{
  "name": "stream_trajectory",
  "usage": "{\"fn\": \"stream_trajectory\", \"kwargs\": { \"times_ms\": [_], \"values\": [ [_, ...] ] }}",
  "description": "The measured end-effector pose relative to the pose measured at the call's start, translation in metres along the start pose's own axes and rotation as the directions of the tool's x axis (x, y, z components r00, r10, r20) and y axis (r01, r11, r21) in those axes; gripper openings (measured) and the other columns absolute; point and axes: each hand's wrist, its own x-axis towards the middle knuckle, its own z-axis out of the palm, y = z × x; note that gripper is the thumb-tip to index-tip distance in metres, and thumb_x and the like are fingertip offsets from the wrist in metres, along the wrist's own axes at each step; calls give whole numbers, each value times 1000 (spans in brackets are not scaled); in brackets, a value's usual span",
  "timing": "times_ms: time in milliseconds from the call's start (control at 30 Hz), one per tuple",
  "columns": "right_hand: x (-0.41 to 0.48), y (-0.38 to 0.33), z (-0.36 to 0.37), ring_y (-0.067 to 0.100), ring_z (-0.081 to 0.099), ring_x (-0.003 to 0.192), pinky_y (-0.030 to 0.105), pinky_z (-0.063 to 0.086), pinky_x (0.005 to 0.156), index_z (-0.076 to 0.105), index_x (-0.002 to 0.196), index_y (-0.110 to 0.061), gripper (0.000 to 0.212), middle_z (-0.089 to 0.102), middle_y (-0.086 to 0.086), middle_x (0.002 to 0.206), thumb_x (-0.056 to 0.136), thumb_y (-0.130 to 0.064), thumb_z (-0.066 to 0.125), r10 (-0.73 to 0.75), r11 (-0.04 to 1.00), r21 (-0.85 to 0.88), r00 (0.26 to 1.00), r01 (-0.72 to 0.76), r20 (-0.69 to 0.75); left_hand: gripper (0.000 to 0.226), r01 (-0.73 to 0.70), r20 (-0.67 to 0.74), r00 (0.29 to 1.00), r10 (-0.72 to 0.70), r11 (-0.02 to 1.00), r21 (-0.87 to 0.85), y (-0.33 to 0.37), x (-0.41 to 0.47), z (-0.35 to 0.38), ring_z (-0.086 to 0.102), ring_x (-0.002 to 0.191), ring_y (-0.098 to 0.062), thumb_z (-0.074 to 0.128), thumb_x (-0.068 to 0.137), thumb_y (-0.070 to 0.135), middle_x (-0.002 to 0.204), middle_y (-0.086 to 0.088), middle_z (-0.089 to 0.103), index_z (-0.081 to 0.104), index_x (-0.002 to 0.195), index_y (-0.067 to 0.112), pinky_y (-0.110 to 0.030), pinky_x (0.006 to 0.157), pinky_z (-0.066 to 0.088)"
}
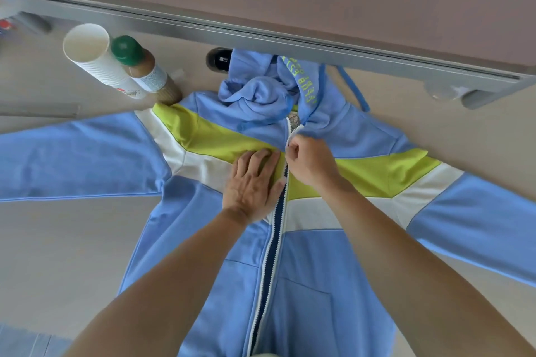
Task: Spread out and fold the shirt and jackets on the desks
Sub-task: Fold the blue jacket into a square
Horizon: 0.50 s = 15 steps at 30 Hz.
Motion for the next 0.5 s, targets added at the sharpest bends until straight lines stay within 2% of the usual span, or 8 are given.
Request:
{"fn": "stream_trajectory", "kwargs": {
  "times_ms": [67,100,167,200,267,300,367,500],
  "values": [
    [-6,8,-1,39,61,83,36,44,69,54,74,-13,22,69,14,85,96,-17,51,-46,995,89,998,50,-50,76,-3,24,1000,2,1000,15,-1,-1,1,37,124,-35,38,88,68,138,-6,46,48,145,18,-48,115,27],
    [-11,15,-1,38,61,85,39,48,73,62,80,-9,21,69,13,90,95,-16,49,-92,991,87,988,103,-126,82,-8,34,999,7,1000,19,0,0,1,37,125,-36,44,83,71,138,-6,46,47,145,18,-49,117,24],
    [-22,35,5,36,59,99,46,48,85,72,102,-14,27,67,9,110,93,-22,48,-189,977,-154,937,148,-294,87,-27,20,999,27,999,22,2,1,2,40,126,-38,56,76,68,140,-8,47,48,145,15,-53,118,23],
    [-27,45,11,37,55,112,48,44,93,70,115,-18,31,63,9,126,94,-27,49,-224,948,-289,920,130,-321,88,-41,2,999,41,999,28,2,0,4,42,127,-38,60,74,65,141,-8,48,48,145,13,-54,118,23],
    [-35,61,24,38,42,136,53,33,106,58,137,-26,41,47,12,150,99,-37,47,-250,895,-432,927,112,-279,88,-53,-14,998,54,997,50,2,-2,6,38,134,-40,61,76,63,146,-8,46,47,147,13,-57,118,19],
    [-38,66,29,39,36,142,55,29,110,52,144,-27,46,40,14,156,101,-41,43,-246,882,-458,936,109,-253,88,-42,-12,999,43,997,63,2,-4,6,33,139,-40,58,77,63,150,-6,43,44,149,15,-57,119,15],
    [-39,69,35,39,30,146,56,26,114,45,149,-29,50,33,14,160,102,-44,38,-228,878,-469,945,96,-235,86,-22,-8,1000,23,997,78,5,-9,7,24,146,-37,51,80,64,159,-3,34,38,153,19,-57,119,11],
    [-46,67,41,38,27,148,57,23,116,43,151,-29,53,30,14,161,101,-46,38,-220,880,-467,945,85,-243,77,-68,8,998,67,994,88,6,-21,6,25,147,-39,48,86,60,161,-6,31,39,152,22,-58,117,19]
  ]
}}
